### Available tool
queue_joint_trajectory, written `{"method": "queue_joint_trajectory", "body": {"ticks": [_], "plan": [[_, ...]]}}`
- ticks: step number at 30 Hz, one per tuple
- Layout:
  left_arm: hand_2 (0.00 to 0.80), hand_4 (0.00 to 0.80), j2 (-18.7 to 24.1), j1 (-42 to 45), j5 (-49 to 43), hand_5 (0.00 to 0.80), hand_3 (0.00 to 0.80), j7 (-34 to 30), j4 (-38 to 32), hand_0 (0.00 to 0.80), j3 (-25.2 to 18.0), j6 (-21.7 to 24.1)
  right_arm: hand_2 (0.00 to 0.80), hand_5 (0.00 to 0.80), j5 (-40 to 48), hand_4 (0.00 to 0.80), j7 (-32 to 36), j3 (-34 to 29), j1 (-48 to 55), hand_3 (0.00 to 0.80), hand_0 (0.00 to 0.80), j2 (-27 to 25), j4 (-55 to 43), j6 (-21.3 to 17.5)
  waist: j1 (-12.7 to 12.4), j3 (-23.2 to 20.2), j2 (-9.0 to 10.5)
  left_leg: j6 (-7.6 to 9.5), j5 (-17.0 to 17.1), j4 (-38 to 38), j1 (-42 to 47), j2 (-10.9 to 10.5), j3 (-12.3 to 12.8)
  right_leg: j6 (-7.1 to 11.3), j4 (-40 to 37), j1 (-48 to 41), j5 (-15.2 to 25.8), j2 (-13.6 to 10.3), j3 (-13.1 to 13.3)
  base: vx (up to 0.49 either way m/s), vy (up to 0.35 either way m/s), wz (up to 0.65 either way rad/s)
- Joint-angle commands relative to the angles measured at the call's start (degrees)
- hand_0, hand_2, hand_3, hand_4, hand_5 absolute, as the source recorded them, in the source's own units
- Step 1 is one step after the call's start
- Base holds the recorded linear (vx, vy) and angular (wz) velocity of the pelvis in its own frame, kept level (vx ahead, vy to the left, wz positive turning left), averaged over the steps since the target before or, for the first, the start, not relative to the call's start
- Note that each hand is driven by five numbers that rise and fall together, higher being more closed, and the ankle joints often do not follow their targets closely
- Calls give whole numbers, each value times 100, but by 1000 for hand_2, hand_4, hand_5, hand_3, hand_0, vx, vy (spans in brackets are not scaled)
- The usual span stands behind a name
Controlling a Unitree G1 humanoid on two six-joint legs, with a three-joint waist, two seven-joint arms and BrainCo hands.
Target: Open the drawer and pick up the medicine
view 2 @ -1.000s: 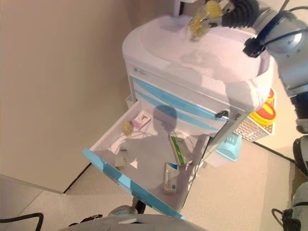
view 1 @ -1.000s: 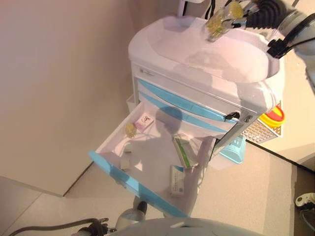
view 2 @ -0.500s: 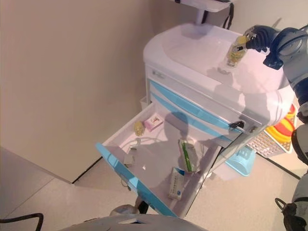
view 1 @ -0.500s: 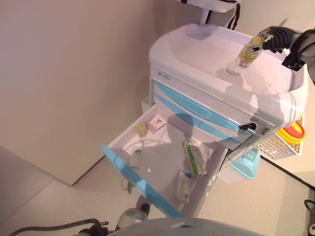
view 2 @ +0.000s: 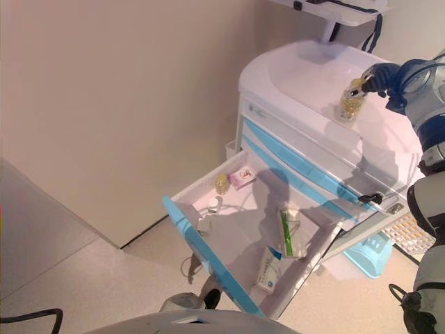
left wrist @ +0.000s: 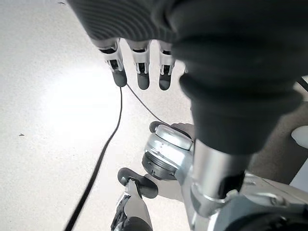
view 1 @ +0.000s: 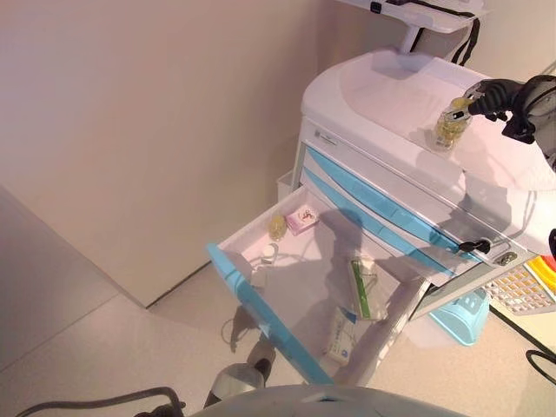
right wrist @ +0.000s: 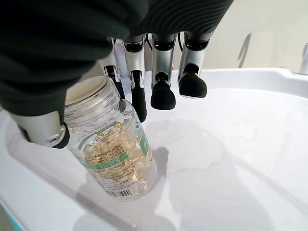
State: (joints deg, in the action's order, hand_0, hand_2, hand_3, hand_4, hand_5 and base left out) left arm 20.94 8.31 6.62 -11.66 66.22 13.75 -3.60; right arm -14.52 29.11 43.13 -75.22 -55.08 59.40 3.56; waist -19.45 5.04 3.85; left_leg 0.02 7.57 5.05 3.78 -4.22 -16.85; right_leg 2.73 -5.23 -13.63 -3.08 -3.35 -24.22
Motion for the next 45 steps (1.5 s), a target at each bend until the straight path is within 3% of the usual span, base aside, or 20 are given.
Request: {"method": "queue_joint_trajectory", "body": {"ticks": [1, 3, 5, 6, 7, 8, 16, 22, 33, 45], "plan": [[0, 0, 300, 64, -138, 0, 0, -54, 78, 0, 82, 76, 800, 800, -214, 800, 11, 109, -325, 800, 800, -192, -36, -46, -140, -182, 293, 100, -741, -5, 409, -221, 164, 173, 422, 264, 166, -283, 523, 0, 0, 0], [0, 0, 295, 68, -171, 0, 0, -56, 64, 0, 84, 98, 800, 800, -259, 800, 45, 98, -263, 800, 800, -187, -38, 15, -134, -179, 289, 99, -744, -5, 410, -219, 168, 179, 423, 276, 168, -285, 529, 0, 0, 0], [0, 0, 290, 64, -172, 0, 0, -43, 51, 0, 106, 94, 665, 665, -317, 665, 45, 71, -193, 665, 665, -179, -40, 49, -121, -179, 285, 98, -748, -5, 419, -214, 179, 185, 436, 290, 170, -288, 539, 0, 0, 0], [0, 0, 296, 62, -170, 0, 0, -41, 45, 0, 110, 96, 540, 540, -356, 540, 49, 51, -149, 540, 540, -197, -25, 12, -111, -181, 282, 98, -749, -5, 421, -215, 188, 190, 434, 293, 174, -288, 545, 0, 0, 0], [0, 0, 303, 60, -168, 0, 0, -38, 37, 0, 116, 96, 301, 301, -339, 301, 50, 47, -131, 301, 301, -213, -29, 22, -105, -180, 284, 96, -750, -5, 422, -214, 192, 195, 430, 296, 179, -288, 550, 0, 0, 0], [0, 0, 310, 50, -159, 0, 0, -37, 30, 0, 124, 84, 0, 0, -331, 0, 61, 48, -127, 0, 0, -221, -35, 21, -98, -180, 283, 95, -749, -5, 421, -213, 197, 199, 429, 302, 183, -287, 558, 0, 0, 0], [0, 0, 339, 22, -140, 0, 0, -52, 18, 0, 128, 69, 0, 0, -327, 0, 153, -55, 35, 0, 0, -282, -57, 53, -16, -165, 260, 92, -769, -5, 446, -191, 267, 220, 430, 334, 201, -284, 627, 0, 0, 0], [0, 0, 350, -14, -119, 0, 0, -66, 32, 0, 155, 81, 0, 0, -120, 0, -214, -90, 24, 0, 0, -325, -101, 24, 30, -158, 246, 90, -777, -5, 449, -177, 306, 228, 418, 340, 208, -280, 678, 0, 0, 0], [0, 0, 391, -37, -50, 0, 0, -98, 39, 0, 174, 131, 0, 0, 1312, 0, -1978, -452, -201, 0, 0, -720, -801, -456, 219, -193, 216, 89, -816, -5, 464, -159, 436, 252, 411, 385, 220, -251, 843, -23, -12, -3], [0, 0, 346, 15, 21, 0, 0, -51, -101, 0, 384, 104, 0, 0, 1584, 0, -4179, -595, -587, 0, 0, -1182, -1495, -689, 337, -287, 215, 96, -899, -8, 513, -128, 591, 241, 358, 380, 195, -225, 983, -12, -8, -5]]}}
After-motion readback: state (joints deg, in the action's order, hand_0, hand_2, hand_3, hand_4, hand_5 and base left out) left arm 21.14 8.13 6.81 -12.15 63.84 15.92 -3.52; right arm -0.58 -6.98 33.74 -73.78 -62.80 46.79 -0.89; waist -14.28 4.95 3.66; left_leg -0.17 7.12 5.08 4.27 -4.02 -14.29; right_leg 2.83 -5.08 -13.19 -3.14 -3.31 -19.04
